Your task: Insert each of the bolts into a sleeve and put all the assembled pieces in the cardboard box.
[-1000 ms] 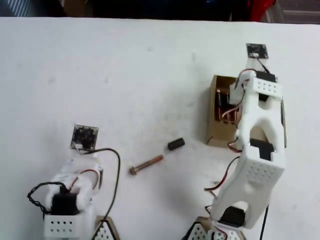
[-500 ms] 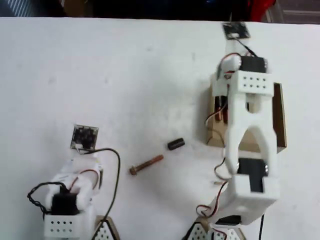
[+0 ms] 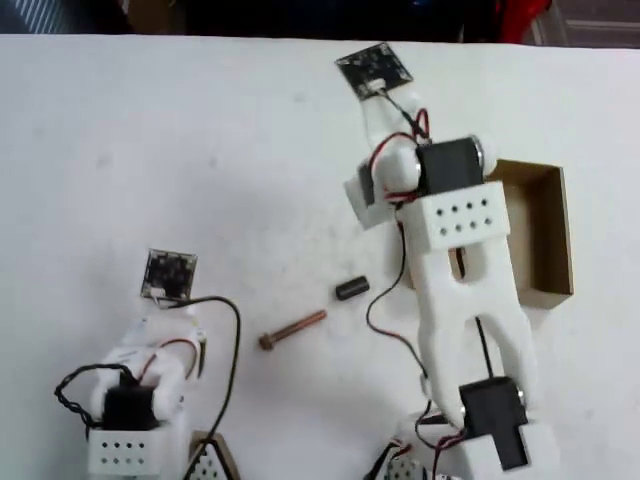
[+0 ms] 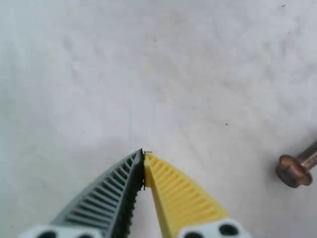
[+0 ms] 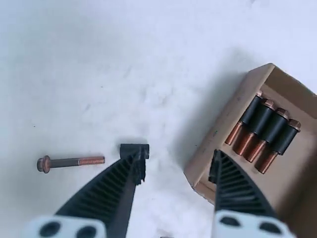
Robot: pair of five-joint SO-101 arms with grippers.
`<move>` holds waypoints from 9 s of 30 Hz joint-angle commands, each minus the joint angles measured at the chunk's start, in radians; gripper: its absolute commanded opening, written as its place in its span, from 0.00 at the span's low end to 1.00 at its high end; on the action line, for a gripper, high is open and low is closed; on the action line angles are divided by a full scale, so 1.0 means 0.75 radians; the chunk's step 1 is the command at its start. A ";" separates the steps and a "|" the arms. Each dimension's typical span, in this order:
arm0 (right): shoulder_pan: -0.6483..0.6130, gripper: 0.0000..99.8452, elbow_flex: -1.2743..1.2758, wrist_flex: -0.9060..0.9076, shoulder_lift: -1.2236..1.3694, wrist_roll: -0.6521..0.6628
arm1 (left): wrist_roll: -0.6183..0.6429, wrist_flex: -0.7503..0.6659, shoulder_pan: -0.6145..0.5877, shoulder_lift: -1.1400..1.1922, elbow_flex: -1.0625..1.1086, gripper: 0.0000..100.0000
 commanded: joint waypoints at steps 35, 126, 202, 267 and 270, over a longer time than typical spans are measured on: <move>-0.167 0.19 0.892 -0.185 -1.006 0.016 | -0.018 0.008 -0.013 -0.007 -0.002 0.02; -0.128 0.10 0.714 -0.770 0.476 -1.553 | -0.018 0.008 -0.013 -0.007 -0.002 0.02; -0.138 0.24 0.792 -0.365 -0.318 0.198 | -0.018 0.008 -0.013 -0.007 -0.002 0.02; -0.165 0.15 1.054 -0.985 0.185 0.395 | -0.018 0.008 -0.013 -0.007 -0.002 0.02; -0.122 0.15 1.056 -1.022 0.218 0.397 | -0.018 0.008 -0.013 -0.007 -0.002 0.02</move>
